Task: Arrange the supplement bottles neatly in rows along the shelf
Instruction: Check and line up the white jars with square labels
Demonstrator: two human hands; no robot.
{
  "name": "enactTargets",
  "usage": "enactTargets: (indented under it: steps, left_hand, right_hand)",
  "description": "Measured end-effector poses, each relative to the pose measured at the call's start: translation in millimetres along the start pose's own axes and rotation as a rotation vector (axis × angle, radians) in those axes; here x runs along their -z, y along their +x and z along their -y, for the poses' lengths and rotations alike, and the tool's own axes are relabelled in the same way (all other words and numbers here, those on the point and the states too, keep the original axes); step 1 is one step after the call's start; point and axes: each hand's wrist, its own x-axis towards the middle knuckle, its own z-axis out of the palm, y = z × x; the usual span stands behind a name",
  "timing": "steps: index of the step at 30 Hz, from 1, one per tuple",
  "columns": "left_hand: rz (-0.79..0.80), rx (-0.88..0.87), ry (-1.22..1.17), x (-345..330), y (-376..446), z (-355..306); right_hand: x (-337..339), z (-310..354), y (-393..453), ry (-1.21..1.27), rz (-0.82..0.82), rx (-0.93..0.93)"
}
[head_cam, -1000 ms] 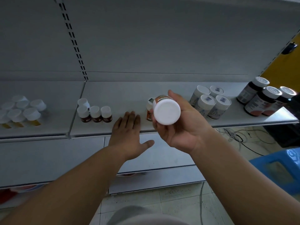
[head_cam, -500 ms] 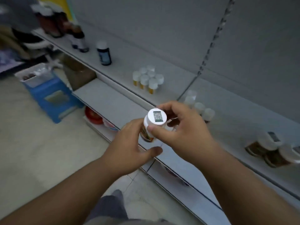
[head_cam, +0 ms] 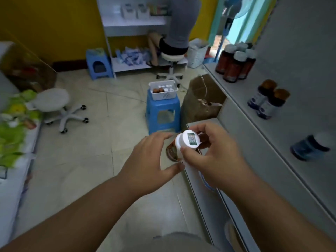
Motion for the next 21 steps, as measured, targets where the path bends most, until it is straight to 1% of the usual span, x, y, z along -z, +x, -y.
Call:
enactTargets:
  steps: [5, 10, 16, 19, 21]
  left_hand:
    - [-0.082, 0.079, 0.044, 13.9, 91.7, 75.1]
    - [-0.069, 0.124, 0.115, 19.2, 211.8, 144.0]
    - [-0.036, 0.136, 0.174, 52.9, 359.3, 198.6]
    - [-0.033, 0.157, 0.173, 58.3, 421.6, 236.1]
    - [-0.02, 0.134, 0.158, 56.6, 465.3, 267.0]
  right_hand:
    - [-41.6, -7.9, 125.2, -0.024, 0.075, 0.07]
    - [-73.3, -41.5, 269.3, 0.025, 0.122, 0.1]
    - [-80.9, -44.3, 437.8, 0.057, 0.151, 0.06]
    - [-94.3, -50.4, 508.3, 0.037, 0.14, 0.032]
    - [-108.1, -62.2, 551.6, 0.011, 0.13, 0.001]
